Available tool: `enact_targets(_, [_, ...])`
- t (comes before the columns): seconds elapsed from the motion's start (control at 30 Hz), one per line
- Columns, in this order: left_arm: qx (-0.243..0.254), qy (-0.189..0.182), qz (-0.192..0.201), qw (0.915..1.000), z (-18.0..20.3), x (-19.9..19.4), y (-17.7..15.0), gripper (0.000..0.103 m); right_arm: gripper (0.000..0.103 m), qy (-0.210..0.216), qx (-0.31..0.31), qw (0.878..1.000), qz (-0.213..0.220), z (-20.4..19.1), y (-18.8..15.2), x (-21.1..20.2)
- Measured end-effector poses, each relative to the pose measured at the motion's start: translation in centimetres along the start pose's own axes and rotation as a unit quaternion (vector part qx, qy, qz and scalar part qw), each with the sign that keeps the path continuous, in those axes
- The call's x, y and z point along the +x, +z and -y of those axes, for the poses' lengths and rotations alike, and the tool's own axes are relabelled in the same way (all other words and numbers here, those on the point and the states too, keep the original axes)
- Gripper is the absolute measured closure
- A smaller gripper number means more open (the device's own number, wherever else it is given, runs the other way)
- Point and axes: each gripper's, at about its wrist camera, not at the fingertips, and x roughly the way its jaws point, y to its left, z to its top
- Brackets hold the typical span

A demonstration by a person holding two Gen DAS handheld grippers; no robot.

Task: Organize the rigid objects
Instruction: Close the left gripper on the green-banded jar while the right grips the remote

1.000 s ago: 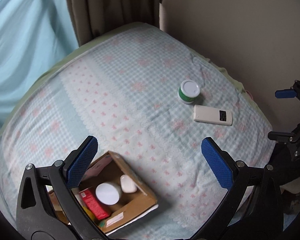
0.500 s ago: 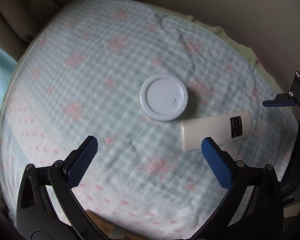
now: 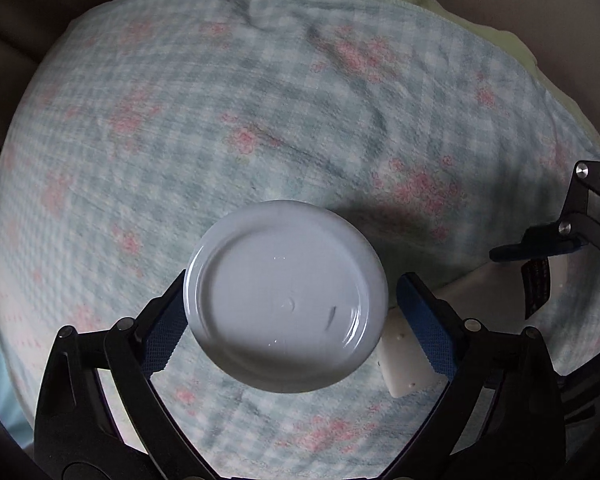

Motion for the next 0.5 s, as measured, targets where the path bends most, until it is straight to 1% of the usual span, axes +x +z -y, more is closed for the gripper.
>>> enact_targets(0.03, [0.0, -0.001, -0.002, 1.0, -0.06, 0.19, 0.06, 0.012, 0.03, 0.003, -0.001, 1.0, -0.001, 0.0, -0.06, 0.29])
enact_targets(0.1, [-0.004, -0.004, -0.003, 1.0, -0.26, 0.42, 0.16, 0.022, 0.031, 0.007, -0.001, 1.0, -0.001, 0.08, -0.2, 0.68])
enact_targets(0.13, [-0.007, -0.012, -0.003, 0.9999, -0.38, 0.48, 0.2, 0.025, 0.032, 0.007, -0.001, 1.0, -0.001, 0.14, -0.25, 0.83])
enact_targets(0.17, [-0.011, -0.022, -0.002, 0.9997, -0.49, 0.5, 0.24, 0.029, 0.034, 0.008, -0.001, 1.0, -0.003, 0.24, -0.28, 0.95])
enact_targets(0.23, [-0.013, -0.022, 0.004, 0.9997, -0.67, 0.42, 0.25, 0.033, 0.039, 0.007, 0.003, 1.0, -0.001, 0.48, -0.33, 0.97])
enact_targets(0.27, [-0.015, -0.024, 0.007, 0.9996, -0.81, 0.35, 0.23, 0.035, 0.044, 0.005, 0.006, 1.0, -0.001, 0.63, -0.32, 0.89])
enact_targets(0.33, [-0.016, -0.029, 0.009, 0.9994, -0.93, 0.24, 0.17, 0.035, 0.045, 0.008, 0.01, 1.0, -0.001, 0.8, -0.3, 0.71])
enact_targets(0.5, [-0.015, -0.026, 0.011, 0.9995, -0.79, 0.06, 0.19, 0.035, 0.046, -0.006, 0.002, 1.0, -0.008, 0.22, -0.22, 0.55])
